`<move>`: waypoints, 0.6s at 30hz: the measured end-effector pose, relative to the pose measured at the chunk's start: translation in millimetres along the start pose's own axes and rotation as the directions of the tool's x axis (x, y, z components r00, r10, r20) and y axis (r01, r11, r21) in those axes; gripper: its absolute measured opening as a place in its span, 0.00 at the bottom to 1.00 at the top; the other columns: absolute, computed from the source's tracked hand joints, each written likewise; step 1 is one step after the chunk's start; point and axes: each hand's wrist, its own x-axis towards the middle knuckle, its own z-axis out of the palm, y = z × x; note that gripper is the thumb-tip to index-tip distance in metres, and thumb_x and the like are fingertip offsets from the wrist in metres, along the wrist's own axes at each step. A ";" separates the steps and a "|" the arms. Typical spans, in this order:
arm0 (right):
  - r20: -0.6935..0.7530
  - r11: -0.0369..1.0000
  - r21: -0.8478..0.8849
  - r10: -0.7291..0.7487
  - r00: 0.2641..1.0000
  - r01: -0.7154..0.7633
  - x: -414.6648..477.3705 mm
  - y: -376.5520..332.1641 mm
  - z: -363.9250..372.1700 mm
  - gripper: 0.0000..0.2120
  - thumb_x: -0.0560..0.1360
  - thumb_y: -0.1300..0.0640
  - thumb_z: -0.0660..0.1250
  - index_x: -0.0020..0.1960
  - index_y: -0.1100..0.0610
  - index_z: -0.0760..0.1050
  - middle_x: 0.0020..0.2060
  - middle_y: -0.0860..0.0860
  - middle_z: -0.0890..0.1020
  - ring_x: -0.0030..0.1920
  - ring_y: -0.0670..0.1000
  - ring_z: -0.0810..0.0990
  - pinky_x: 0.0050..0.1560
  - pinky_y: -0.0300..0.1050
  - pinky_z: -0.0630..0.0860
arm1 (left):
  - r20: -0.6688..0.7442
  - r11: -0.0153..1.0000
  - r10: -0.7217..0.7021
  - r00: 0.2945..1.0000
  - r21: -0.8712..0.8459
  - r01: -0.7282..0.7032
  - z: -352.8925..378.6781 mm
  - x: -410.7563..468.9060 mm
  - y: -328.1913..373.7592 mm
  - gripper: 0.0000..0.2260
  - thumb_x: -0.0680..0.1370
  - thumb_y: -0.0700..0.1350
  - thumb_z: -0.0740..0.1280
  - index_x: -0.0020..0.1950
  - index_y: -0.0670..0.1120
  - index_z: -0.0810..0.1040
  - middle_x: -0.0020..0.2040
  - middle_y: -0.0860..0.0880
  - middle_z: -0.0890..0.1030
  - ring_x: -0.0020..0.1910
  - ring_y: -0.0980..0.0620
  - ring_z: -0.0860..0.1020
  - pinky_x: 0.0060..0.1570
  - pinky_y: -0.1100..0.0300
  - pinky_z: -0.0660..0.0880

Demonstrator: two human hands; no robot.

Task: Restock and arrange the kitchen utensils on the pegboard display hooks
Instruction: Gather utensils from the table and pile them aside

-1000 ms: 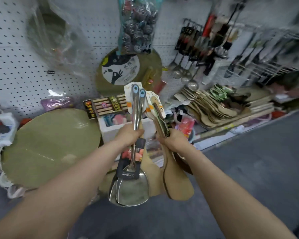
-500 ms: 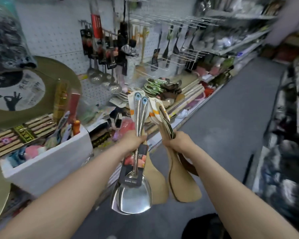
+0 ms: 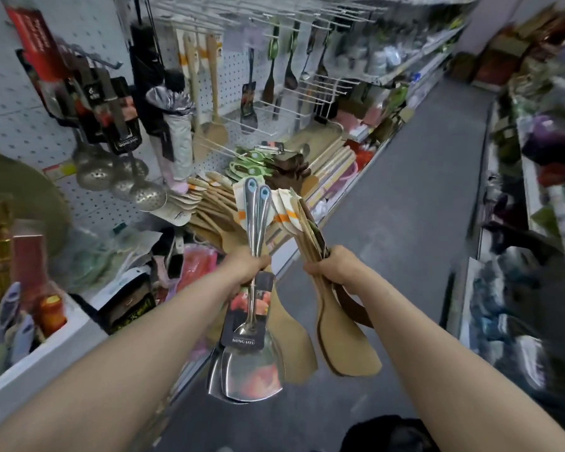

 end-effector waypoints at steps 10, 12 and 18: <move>0.145 0.988 -0.141 -0.035 0.989 0.056 122.7 -2.7 -46.6 0.20 0.74 0.47 0.72 0.55 0.62 0.77 0.46 0.56 0.80 0.43 0.54 0.78 0.45 0.46 0.76 | -0.071 0.992 -0.129 0.989 -0.023 0.127 29.3 91.3 29.5 0.13 0.79 0.47 0.66 0.60 0.40 0.76 0.48 0.46 0.76 0.41 0.51 0.74 0.44 0.60 0.68; 0.182 0.979 -0.173 -0.071 0.981 0.103 148.8 -6.1 -58.2 0.17 0.74 0.47 0.72 0.52 0.61 0.75 0.45 0.55 0.79 0.43 0.54 0.78 0.44 0.46 0.75 | -0.116 0.984 -0.176 0.977 -0.061 0.170 37.2 104.2 34.4 0.14 0.79 0.46 0.67 0.62 0.40 0.75 0.51 0.44 0.78 0.45 0.50 0.74 0.46 0.59 0.69; 0.273 0.941 -0.235 -0.179 0.945 0.245 212.2 -24.3 -76.6 0.16 0.75 0.48 0.72 0.51 0.60 0.75 0.43 0.54 0.78 0.42 0.54 0.77 0.41 0.44 0.73 | -0.234 0.950 -0.290 0.928 -0.185 0.250 44.1 124.4 41.8 0.16 0.79 0.45 0.67 0.65 0.44 0.72 0.62 0.44 0.77 0.59 0.45 0.76 0.54 0.58 0.71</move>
